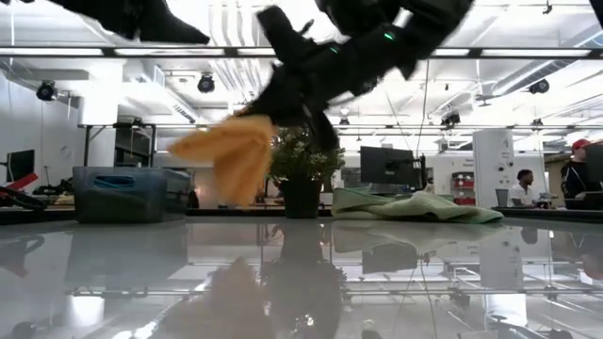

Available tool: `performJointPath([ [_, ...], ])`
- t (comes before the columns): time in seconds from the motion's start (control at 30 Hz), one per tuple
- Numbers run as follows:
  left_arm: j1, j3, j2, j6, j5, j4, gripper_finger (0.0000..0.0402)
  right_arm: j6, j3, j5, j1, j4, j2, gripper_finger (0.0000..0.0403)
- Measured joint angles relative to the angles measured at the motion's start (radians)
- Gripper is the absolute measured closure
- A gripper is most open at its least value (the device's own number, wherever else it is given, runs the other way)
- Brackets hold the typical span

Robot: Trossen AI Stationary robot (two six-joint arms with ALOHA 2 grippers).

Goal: Fold microfiber towels
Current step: Put the orange microfiber cloth into the black bin

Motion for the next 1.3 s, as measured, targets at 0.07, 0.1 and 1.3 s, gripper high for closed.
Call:
performJointPath([
  [0.07,0.000,-0.001,-0.069,0.059,-0.056,0.004,0.0402,-0.042,0.068,-0.024,-0.020,-0.052,0.011,0.0390],
  [0.1,0.000,-0.001,-0.101,0.082,-0.081,0.004,0.0402,-0.060,0.104,-0.030,-0.028,-0.073,0.022,0.0390],
  [1.3,0.000,-0.089,-0.409,0.143,-0.116,0.002,0.0402,-0.165,1.183,-0.380,-0.333,-0.097,0.718,0.0390],
])
